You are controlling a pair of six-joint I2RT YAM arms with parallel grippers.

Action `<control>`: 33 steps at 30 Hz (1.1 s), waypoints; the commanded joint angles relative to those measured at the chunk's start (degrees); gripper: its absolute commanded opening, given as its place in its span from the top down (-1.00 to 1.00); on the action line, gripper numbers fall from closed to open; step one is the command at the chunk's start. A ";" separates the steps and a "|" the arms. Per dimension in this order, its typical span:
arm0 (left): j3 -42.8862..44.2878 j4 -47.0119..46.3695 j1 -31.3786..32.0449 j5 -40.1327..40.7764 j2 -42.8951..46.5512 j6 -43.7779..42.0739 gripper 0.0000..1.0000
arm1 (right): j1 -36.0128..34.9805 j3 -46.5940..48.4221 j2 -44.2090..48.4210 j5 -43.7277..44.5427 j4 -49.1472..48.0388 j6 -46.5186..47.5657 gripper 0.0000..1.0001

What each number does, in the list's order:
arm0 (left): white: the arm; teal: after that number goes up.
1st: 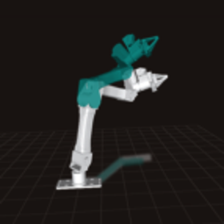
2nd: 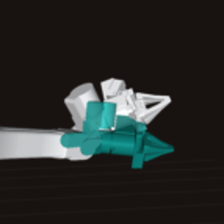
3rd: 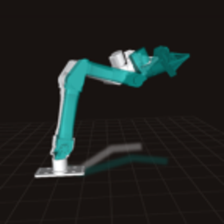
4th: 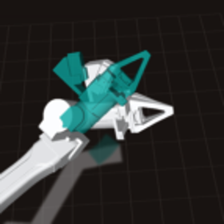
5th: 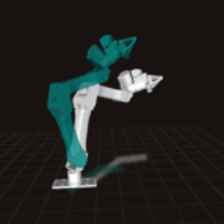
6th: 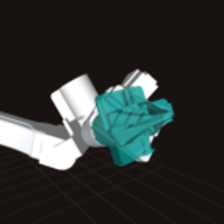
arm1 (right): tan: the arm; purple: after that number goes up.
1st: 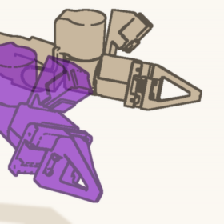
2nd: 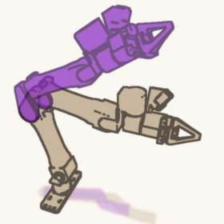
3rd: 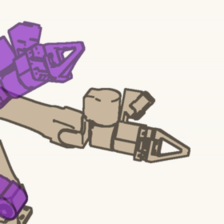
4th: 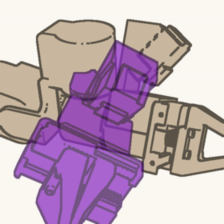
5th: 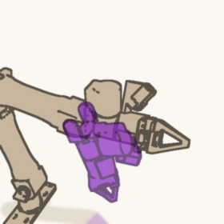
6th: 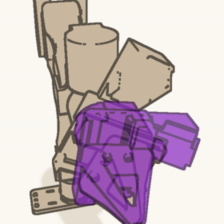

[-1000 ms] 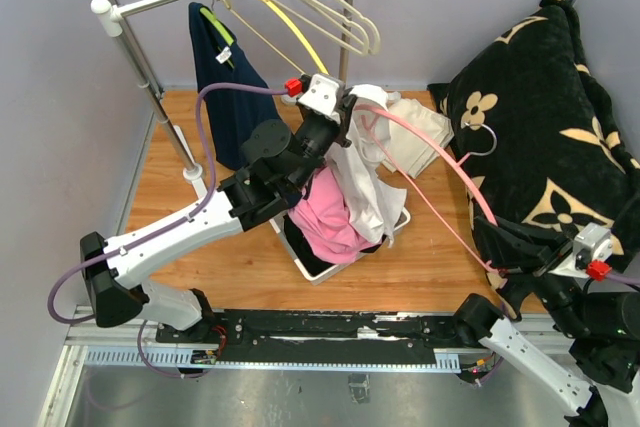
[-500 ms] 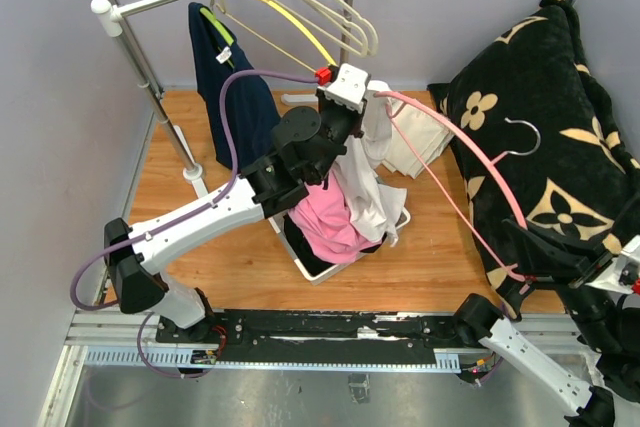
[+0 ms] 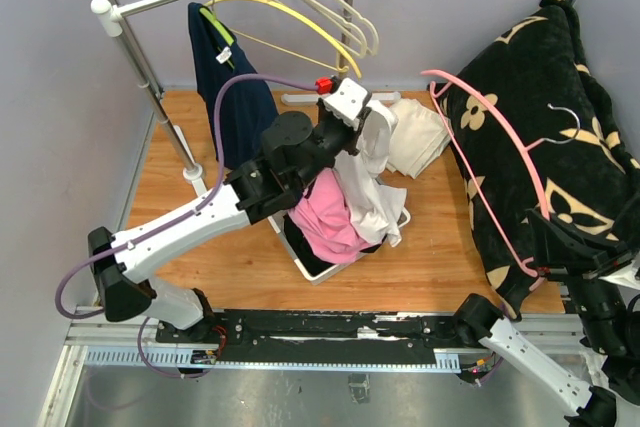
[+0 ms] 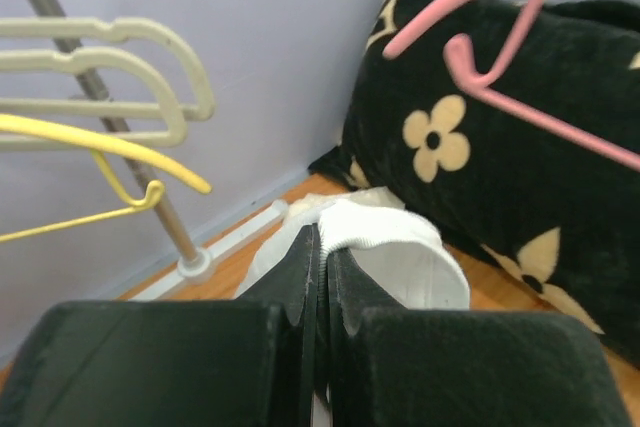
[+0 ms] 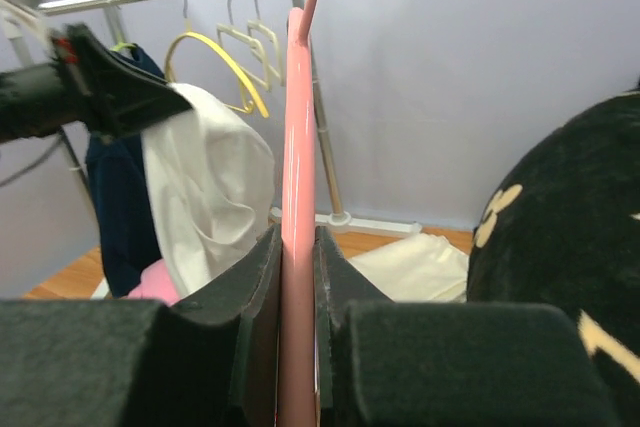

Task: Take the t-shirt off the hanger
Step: Remove the T-shirt from the hanger, then place the T-shirt in the bin.

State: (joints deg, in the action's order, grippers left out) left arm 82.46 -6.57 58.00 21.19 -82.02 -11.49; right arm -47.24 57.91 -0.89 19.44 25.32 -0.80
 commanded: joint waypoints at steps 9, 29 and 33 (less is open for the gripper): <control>15.04 -4.58 0.45 -15.80 6.48 -1.97 0.99 | -0.07 -2.29 -2.20 9.29 -4.14 3.07 0.99; 31.99 -15.50 0.45 -26.12 4.16 2.12 0.99 | -0.05 -3.94 -4.65 8.22 -6.47 2.43 0.99; 35.80 -16.45 0.45 -28.45 2.36 4.92 0.99 | -0.08 -3.71 -4.65 8.19 -6.54 2.55 0.99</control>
State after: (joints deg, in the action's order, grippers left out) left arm 114.10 -18.24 58.00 -3.09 -78.26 -10.11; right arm -47.24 54.04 -5.58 27.64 22.81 1.39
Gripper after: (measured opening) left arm 0.029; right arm 0.140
